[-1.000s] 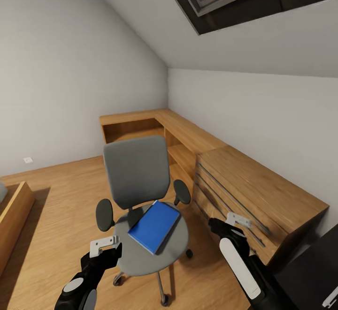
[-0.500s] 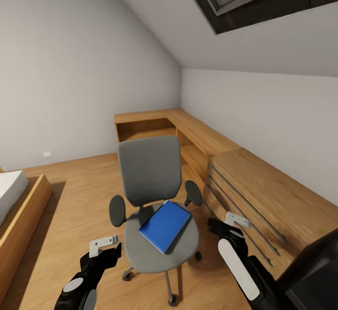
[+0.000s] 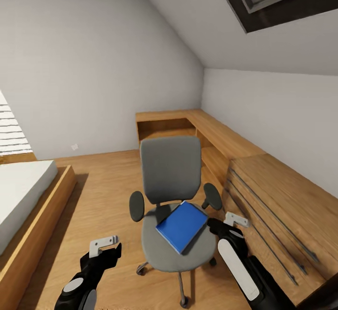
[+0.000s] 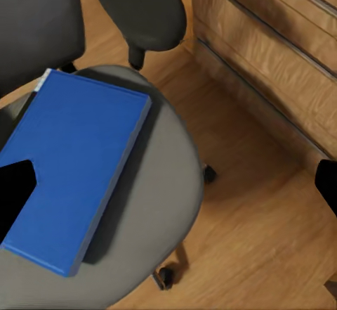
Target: In the bedroom, organize the workspace by keeping the computer under the desk, ensuring the monitor is on the desk, placing the keyboard on the desk next to the monitor, placing the mouse on the desk next to the keyboard, moving the folder from the swivel chair onto the desk next to the mouse, stacking the notebook on top of the folder with the pen on top of the notebook, and positioning the swivel chair next to the desk.
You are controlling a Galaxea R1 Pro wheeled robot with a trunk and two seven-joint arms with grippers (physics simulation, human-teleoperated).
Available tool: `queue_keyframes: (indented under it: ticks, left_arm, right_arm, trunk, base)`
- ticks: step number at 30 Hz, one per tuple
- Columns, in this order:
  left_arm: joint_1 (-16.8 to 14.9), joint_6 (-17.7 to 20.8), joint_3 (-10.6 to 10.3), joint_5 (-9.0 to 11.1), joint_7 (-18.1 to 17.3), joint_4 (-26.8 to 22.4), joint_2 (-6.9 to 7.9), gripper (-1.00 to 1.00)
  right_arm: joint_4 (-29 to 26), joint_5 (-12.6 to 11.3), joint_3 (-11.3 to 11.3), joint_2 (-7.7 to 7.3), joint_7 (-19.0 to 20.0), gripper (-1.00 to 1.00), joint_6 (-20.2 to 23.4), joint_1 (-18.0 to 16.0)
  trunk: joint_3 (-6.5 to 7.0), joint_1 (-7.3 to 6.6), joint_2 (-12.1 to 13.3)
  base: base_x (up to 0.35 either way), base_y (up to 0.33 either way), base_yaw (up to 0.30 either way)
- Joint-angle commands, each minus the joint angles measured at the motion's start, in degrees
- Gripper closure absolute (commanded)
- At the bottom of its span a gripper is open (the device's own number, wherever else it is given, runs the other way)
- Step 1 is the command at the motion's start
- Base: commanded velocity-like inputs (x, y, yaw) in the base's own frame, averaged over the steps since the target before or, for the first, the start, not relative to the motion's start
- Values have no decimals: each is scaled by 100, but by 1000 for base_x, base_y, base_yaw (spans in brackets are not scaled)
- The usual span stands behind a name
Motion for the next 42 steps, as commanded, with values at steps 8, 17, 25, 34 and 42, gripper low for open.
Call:
queue_keyframes:
  ticks: [8, 17, 25, 34, 42]
  left_arm:
    - [0, 16, -7, 58, 51, -7, 0, -100]
    - [-3, 12, -7, 58, 51, -7, 0, -100]
    - [-4, 14, -2, 58, 51, -7, 0, -100]
    - [-3, 19, 9, 58, 51, -7, 4, -100]
    - [0, 25, 10, 58, 51, -7, 8, -100]
  right_arm:
    - [-10, -37, 13, -7, -41, -100, 26, -5]
    - [-10, -39, 20, -7, -41, -100, 31, -5]
    - [-6, -46, 29, -7, -21, -100, 42, -5]
    - [232, -7, 135, -32, 32, -100, 27, -5]
    - [725, 411, 117, -30, 311, -100, -127, -5]
  trunk:
    - [-5, 0, -4]
    - [-5, 0, -4]
    - [-5, 0, -4]
    - [-5, 0, -4]
    - [-5, 0, -4]
  base:
    - [0, 0, 281]
    - [68, 68, 243]
    - [205, 202, 40]
    - [241, 154, 2]
    - [135, 17, 0]
